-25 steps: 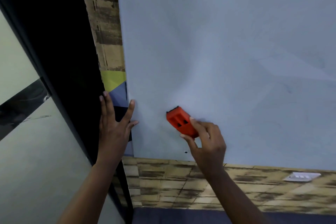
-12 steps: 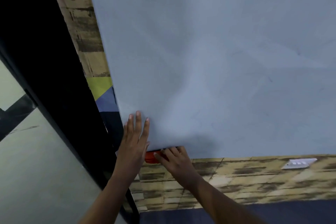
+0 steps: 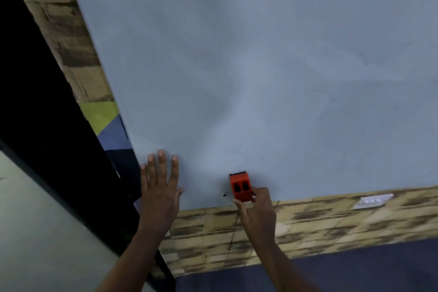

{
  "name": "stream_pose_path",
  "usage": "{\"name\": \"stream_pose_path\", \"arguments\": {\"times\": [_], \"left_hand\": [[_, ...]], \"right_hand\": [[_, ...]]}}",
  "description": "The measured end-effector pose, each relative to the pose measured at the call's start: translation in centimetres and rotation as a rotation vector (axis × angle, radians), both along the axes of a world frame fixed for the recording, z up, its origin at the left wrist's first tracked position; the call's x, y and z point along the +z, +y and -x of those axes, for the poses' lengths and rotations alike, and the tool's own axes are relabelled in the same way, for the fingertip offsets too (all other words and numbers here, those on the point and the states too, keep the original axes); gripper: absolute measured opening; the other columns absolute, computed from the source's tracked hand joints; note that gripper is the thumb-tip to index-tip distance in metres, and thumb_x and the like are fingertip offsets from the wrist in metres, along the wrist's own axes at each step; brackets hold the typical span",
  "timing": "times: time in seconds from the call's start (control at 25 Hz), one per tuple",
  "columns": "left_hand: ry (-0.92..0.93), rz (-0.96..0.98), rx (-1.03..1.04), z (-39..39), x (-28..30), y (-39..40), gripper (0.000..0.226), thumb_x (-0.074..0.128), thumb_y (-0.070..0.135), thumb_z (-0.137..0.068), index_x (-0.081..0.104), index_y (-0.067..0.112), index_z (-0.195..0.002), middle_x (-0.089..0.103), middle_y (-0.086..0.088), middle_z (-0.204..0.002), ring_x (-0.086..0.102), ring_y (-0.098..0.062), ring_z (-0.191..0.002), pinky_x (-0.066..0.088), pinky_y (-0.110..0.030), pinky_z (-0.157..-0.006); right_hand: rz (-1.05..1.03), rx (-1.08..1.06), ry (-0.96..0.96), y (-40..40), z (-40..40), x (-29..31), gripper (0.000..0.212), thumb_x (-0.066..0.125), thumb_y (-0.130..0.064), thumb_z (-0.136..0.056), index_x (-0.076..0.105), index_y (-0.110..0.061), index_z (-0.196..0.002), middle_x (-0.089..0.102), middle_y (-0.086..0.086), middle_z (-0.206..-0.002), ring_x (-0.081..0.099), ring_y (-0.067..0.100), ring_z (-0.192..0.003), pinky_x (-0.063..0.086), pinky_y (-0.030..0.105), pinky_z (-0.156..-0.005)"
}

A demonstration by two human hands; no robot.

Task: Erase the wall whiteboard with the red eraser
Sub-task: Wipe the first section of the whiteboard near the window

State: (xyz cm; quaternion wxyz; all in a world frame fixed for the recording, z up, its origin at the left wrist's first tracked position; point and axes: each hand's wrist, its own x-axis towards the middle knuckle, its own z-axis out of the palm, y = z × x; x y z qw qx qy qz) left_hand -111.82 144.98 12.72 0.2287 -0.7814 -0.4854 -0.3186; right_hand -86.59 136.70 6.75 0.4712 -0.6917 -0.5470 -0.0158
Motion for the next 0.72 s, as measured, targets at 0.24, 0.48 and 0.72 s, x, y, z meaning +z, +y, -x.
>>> {"name": "stream_pose_path", "arguments": {"times": [0.24,0.48,0.72], "left_hand": [[-0.003,0.004,0.015,-0.3,0.1,-0.1,0.141,0.099,0.022,-0.069,-0.001,0.007,-0.169,-0.015,-0.022,-0.174,-0.014,-0.043,-0.161,-0.009,-0.056,-0.131],[0.026,-0.003,0.027,0.0,0.0,0.1,0.146,0.1,0.026,-0.067,-0.002,0.008,-0.169,-0.014,-0.022,-0.175,-0.014,-0.041,-0.162,-0.01,-0.054,-0.131],[0.015,0.019,0.025,-0.1,-0.2,0.1,0.146,0.1,0.028,-0.067,-0.003,0.009,-0.169,-0.015,-0.02,-0.175,-0.015,-0.04,-0.162,-0.011,-0.054,-0.131]], "right_hand": [[0.157,-0.045,0.545,-0.4,3.6,-3.1,0.044,0.08,-0.052,-0.084,0.045,-0.041,-0.109,0.066,-0.009,-0.1,0.067,0.011,-0.088,0.058,0.045,-0.074],[0.211,0.041,0.957,0.2,6.0,-4.8,0.066,0.071,-0.065,-0.087,0.05,-0.027,-0.136,0.077,-0.003,-0.108,0.077,0.02,-0.092,0.062,0.05,-0.083],[0.129,-0.089,1.128,-0.5,1.0,-1.6,0.047,0.058,-0.051,-0.099,0.061,-0.008,-0.118,0.077,0.017,-0.077,0.076,0.035,-0.069,0.064,0.046,-0.063]]}}
